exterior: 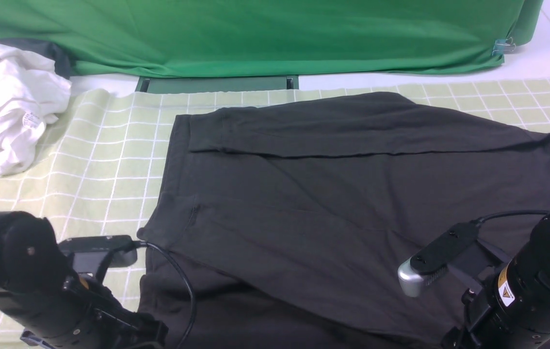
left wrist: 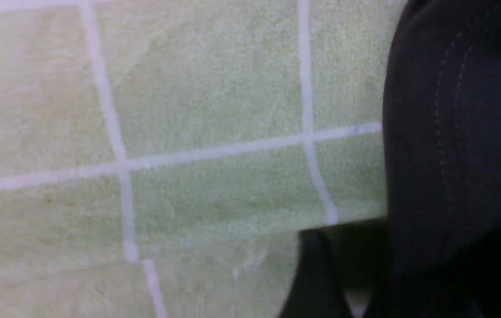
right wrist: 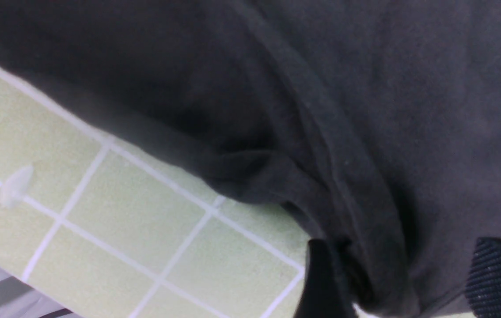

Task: Fold a long-sleeved shirt over a green coffee tablecloth.
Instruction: 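Grab the top left corner of the dark shirt with the left gripper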

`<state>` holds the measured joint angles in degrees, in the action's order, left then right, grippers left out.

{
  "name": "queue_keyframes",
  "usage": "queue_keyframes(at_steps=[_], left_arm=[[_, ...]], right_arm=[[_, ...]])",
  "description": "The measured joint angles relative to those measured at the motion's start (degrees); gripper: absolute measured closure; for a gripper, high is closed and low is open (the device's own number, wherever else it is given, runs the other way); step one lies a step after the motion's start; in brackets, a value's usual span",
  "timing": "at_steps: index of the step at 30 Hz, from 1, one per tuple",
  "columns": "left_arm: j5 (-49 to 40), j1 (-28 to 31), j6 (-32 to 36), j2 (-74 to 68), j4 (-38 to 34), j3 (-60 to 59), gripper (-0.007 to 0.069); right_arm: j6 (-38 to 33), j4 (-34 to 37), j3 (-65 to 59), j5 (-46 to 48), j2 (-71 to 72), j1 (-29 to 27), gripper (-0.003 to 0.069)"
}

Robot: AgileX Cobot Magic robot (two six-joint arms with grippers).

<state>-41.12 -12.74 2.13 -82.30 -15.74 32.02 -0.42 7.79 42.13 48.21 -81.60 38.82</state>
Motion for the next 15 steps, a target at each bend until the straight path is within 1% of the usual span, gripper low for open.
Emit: queue_keyframes(at_steps=[1,3,5,6,7,9,11,14,15], left_arm=[[-0.07,0.04,1.04,-0.36,-0.30,0.11,0.0260],[0.01,0.10,3.09,-0.74,-1.49,0.16,0.0391],[-0.07,0.10,4.56,-0.97,-2.34,0.16,0.0505],[-0.43,0.10,4.98,-0.97,-2.72,0.16,0.0551],[-1.39,0.10,5.35,-0.97,-2.97,0.16,0.0580],[-4.18,0.10,5.42,-0.65,-2.79,0.16,0.0605],[-8.56,0.10,4.78,1.06,-1.73,0.11,0.0615],[-11.94,0.10,2.58,3.83,-0.31,0.05,0.0617],[-14.07,0.10,0.72,6.53,0.60,0.05,0.0618]], right_arm=[[0.00,0.00,0.00,0.00,0.00,0.00,0.0237],[0.00,0.00,0.00,-0.06,0.00,0.00,0.0236],[-0.05,0.05,0.00,-0.11,0.00,0.00,0.0235],[-0.05,0.05,0.00,-0.11,0.00,0.00,0.0235],[-0.05,0.05,0.00,-0.11,0.00,0.00,0.0235],[-0.05,0.05,0.00,-0.11,0.00,0.00,0.0235],[-0.11,0.10,0.00,-0.11,0.00,0.00,0.0235],[-0.15,0.10,0.00,-0.11,0.00,0.00,0.0235],[-0.17,0.10,0.00,-0.11,0.00,0.00,0.0235]])
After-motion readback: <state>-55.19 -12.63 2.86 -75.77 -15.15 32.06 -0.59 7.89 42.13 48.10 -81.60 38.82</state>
